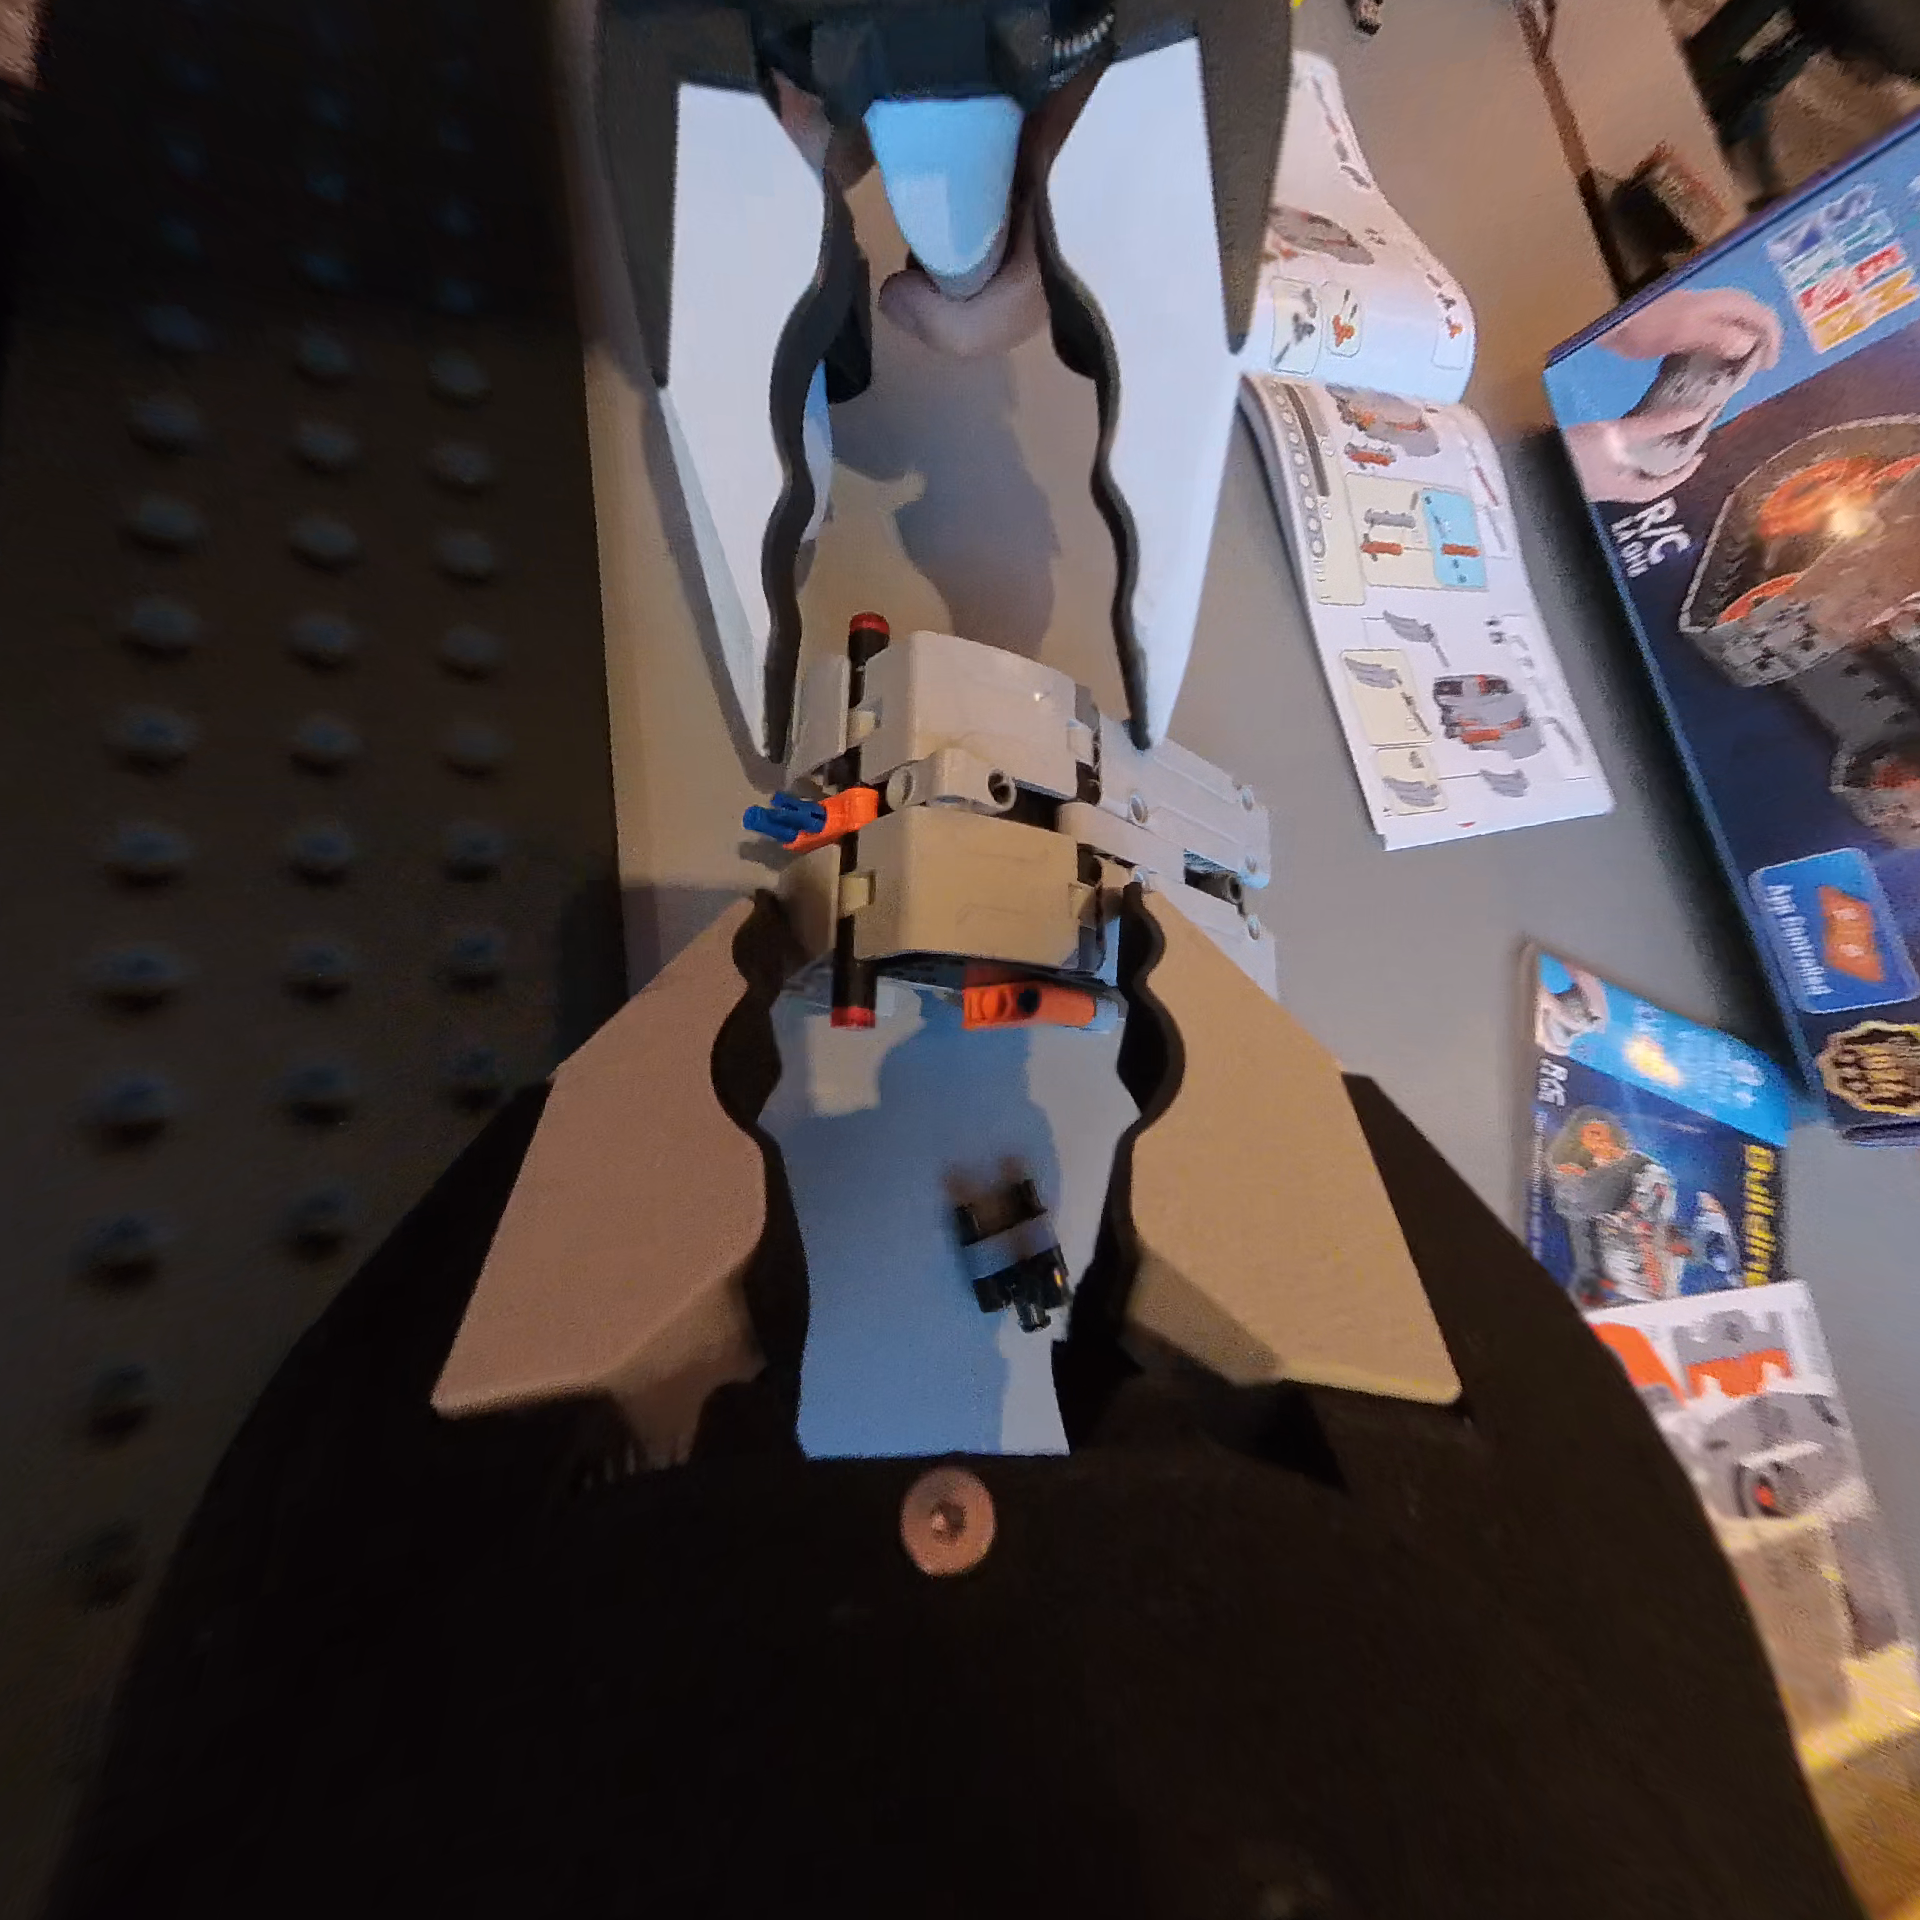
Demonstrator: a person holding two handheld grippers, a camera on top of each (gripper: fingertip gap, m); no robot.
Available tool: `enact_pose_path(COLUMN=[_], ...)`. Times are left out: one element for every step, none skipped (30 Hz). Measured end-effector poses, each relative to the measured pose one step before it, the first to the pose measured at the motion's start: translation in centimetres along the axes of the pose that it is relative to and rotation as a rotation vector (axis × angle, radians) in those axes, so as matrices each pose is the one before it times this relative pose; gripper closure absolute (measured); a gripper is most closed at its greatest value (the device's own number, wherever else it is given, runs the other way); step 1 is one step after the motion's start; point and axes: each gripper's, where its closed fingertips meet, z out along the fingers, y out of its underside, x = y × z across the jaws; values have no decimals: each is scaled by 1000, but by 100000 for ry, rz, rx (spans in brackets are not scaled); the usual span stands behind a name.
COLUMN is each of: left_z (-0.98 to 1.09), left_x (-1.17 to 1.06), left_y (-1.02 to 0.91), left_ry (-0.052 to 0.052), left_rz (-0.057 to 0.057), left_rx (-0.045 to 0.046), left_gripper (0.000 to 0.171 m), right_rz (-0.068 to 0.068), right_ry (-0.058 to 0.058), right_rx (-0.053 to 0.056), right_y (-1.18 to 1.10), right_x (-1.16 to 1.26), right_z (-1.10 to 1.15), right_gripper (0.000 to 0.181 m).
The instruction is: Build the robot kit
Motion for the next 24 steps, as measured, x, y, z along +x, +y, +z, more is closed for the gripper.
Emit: enact_pose_path(left_z=[59, 134, 110, 89, 105, 100, 46, 20, -1, -12, 8, 31, 37, 53, 27, -12, -36, -59, -75, -89, -137, -178, -195, -211], left_x=[-348, -438, -413, -369, -410, -461, -418, -398, -377, -310, -311, -279, -223, -230, -288, -357, -357, -407, -409, -447, -534, -562, -552, -591], left_y=[-166, -41, -217, -288, -148, -96, -149, -148, -126, -155, -164, -172, -207, -206, -218, -265, -259, -257, -240, -228, -329, -381, -375, -409], left_ry=[1144, 921, 983, 826, 149, -307, -79, 167, 372, 844, 896, 1126, 1389, 1603, 1599, 1475, 1893, 2157, 2208, 2318, 1969, 1681, 1428, 544], left_rz=[-4283, -4473, -3856, -2385, -1582, -1335, -1469, -1868, -2114, -2377, -2515, -2624, -2521, -2723, -2990, -3140, -3714, -4399, -4587, -4860, -4833, -4067, -2792, -2282], left_rx=[811, 71, 1306, 2062, 1166, 424, 580, 621, 674, 789, 656, 264, 461, 453, 404, 769, 891, 874, 938, 809, 1230, 1707, 1831, 2138], left_gripper=[102, 103, 103, 105, 105, 105, 106, 106, 106, 107, 107, 107, 107, 107, 107, 108, 108, 108, 109, 109, 109, 111, 113, 115], right_rz=[3355, 3783, 3805, 3659, 3204, 2230, 1636, 1382, 1922, 2585, 1942, 2095, 2929, 3379, 3951, 3793, 3134, 3133, 2849, 3731, 4362, 4044, 4652, 4536], right_ry=[-3409, -3431, -3834, -3966, -3614, -2803, -2538, -2416, -2145, -2621, -2388, -2197, -2787, -3234, -3463, -3227, -3092, -3284, -3466, -3905, -3949, -3830, -4093, -3426], right_rx=[1057, 958, 1172, 745, 379, -187, -209, -100, -38, -19, 135, -245, 33, 197, 524, 354, 642, 811, 878, 788, 880, 768, 868, 381], right_y=[-81, -137, -203, -123, -101, -77, -96, -129, -132, -118, -160, -60, -109, -117, -207, -208, -226, -251, -246, -229, -312, -353, -357, -322], right_x=[332, 411, 411, 457, 483, 503, 472, 408, 391, 312, 288, 273, 239, 235, 279, 343, 322, 343, 360, 366, 453, 478, 416, 479], right_z=[-135, -124, -124, -103, -95, -90, -81, -96, -87, -103, -163, -152, -185, -211, -236, -219, -200, -191, -215, -208, -246, -253, -228, -239], right_gripper=[118, 118, 119, 119, 119, 119, 119, 119, 119, 119, 120, 120, 120, 120, 121, 121, 121, 121, 122, 121, 122, 122, 122, 122])
